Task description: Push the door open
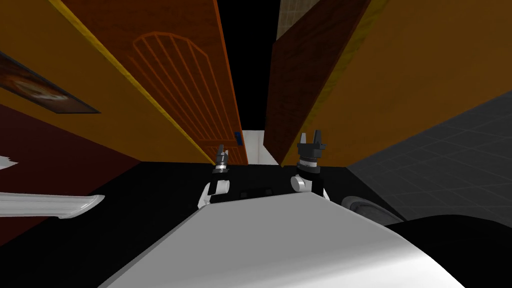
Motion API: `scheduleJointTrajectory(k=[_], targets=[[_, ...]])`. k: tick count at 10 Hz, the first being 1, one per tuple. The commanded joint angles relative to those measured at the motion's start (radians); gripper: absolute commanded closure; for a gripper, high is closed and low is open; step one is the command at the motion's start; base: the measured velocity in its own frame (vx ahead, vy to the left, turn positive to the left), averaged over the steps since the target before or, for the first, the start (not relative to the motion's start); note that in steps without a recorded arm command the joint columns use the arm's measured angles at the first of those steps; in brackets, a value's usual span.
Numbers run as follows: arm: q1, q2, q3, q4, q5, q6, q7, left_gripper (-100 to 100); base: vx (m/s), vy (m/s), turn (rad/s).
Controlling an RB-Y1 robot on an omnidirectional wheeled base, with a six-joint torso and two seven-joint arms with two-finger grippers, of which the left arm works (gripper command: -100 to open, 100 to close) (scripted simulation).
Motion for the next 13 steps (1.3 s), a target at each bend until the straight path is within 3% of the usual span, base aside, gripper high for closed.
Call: scheduleJointTrajectory(k=[1, 8, 10, 13], targets=[[-0.022, 0.008, 0.000, 0.041, 0.004, 0.015, 0.006, -100, 0.094, 0.052, -0.052], [-0.092, 0.012, -0.015, 0.215, 0.010, 0.042, 0.013, -100, 0.090, 0.051, -0.043], [-0.125, 0.011, -0.023, 0.298, 0.013, 0.055, 0.017, -100, 0.146, 0.087, -0.077], [-0.155, 0.007, -0.030, 0.373, 0.016, 0.067, 0.020, -100, 0.167, 0.073, -0.044]])
